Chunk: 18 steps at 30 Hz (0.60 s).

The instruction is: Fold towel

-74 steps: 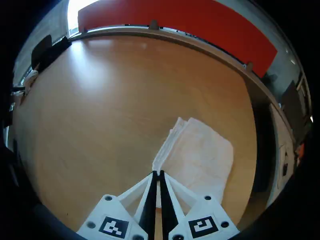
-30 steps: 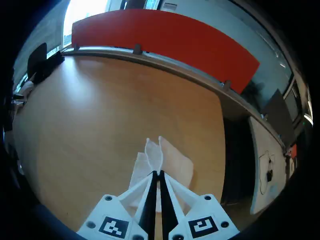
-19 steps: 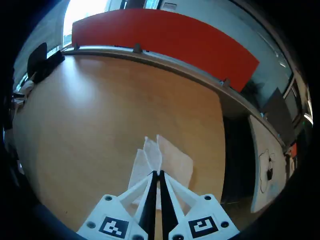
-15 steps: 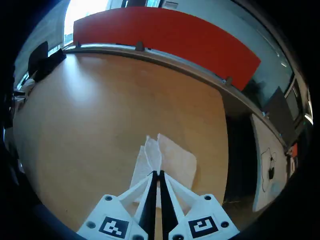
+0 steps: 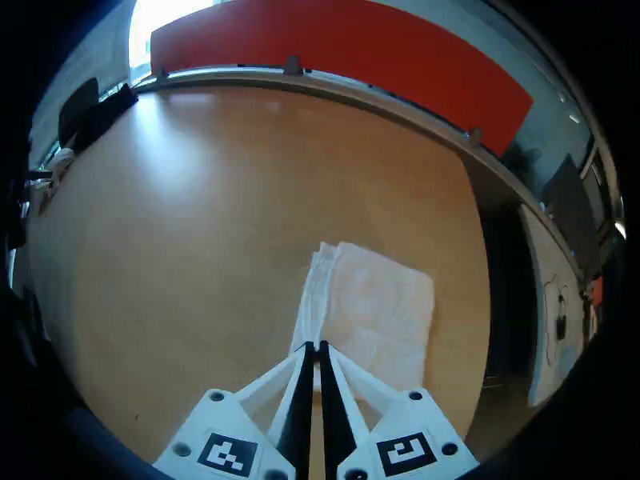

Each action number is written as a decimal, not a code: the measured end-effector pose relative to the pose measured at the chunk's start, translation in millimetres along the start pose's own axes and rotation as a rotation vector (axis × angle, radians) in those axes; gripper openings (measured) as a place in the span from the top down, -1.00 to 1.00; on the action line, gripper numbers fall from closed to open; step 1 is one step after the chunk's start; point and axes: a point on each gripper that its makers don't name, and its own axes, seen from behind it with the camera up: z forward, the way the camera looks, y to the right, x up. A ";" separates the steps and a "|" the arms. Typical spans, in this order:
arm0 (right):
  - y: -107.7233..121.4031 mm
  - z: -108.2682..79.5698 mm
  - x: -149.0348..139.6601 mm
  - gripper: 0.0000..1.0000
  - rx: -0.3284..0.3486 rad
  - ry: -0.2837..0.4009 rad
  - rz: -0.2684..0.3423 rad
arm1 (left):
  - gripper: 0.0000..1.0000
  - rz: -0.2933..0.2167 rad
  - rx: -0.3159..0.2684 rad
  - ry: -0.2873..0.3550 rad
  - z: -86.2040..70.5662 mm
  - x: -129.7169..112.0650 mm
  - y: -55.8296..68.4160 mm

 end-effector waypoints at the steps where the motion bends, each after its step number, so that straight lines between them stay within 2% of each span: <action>1: -1.6 2.1 -2.3 0.90 0.003 -0.003 0.003 | -0.92 0.001 0.000 0.000 -0.2 -0.2 0.1; 18: -13.2 21.4 -22.6 0.87 0.021 -0.039 0.032 | -0.92 0.003 0.008 -0.010 -3.9 -5.6 0.0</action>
